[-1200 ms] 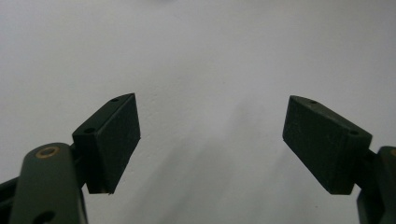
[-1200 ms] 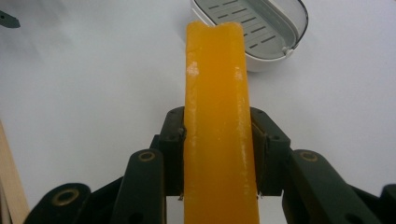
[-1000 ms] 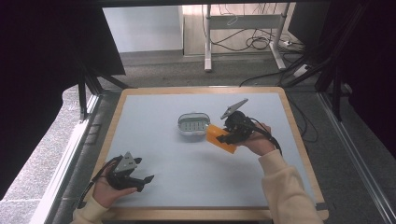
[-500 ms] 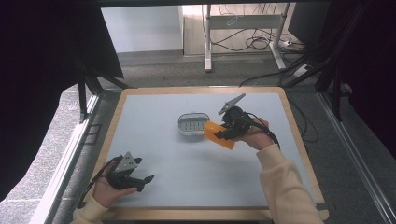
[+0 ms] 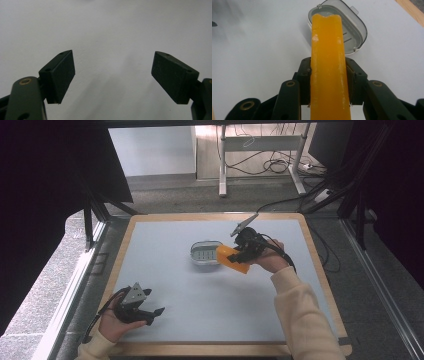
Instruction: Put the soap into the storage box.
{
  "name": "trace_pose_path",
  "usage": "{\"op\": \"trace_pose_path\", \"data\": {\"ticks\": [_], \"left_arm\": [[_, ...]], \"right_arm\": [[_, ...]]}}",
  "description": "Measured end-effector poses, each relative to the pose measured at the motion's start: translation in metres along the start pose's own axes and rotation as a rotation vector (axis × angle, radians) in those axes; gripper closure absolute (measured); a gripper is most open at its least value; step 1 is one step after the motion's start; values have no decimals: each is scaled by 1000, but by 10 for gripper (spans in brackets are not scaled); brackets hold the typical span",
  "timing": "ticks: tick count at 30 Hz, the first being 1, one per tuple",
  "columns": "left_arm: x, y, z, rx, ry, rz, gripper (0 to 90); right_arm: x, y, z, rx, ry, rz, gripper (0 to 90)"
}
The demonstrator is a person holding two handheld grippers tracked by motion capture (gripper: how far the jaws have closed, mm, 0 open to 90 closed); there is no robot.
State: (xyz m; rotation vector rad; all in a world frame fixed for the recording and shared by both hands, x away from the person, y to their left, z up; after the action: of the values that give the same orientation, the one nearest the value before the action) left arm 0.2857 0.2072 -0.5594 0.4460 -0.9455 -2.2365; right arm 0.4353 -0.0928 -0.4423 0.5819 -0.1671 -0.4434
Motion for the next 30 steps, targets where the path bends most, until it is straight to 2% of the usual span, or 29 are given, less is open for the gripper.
{"op": "trace_pose_path", "data": {"ticks": [4,12,27,30], "left_arm": [[1,0,0,0,-2,-1,191],[1,0,-1,0,-2,-5,191],[1,1,0,4,-4,-2,191],[1,1,0,4,-3,-2,191]], "right_arm": [[4,4,-3,-9,-1,7,618],[13,9,-7,-18,-4,-12,619],[21,26,-12,-14,4,17,619],[21,30,-14,-10,11,38,619]]}}
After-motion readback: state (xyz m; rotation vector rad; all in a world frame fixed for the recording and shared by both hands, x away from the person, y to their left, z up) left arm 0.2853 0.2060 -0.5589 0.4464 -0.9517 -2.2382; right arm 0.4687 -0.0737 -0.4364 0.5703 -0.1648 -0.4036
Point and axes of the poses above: each handheld gripper's, and its own axes: z roughly backward along the jaws, y roughly out of its top, x roughly to its right, the point moved 6 cm from there along -z, roughly forward along the jaws
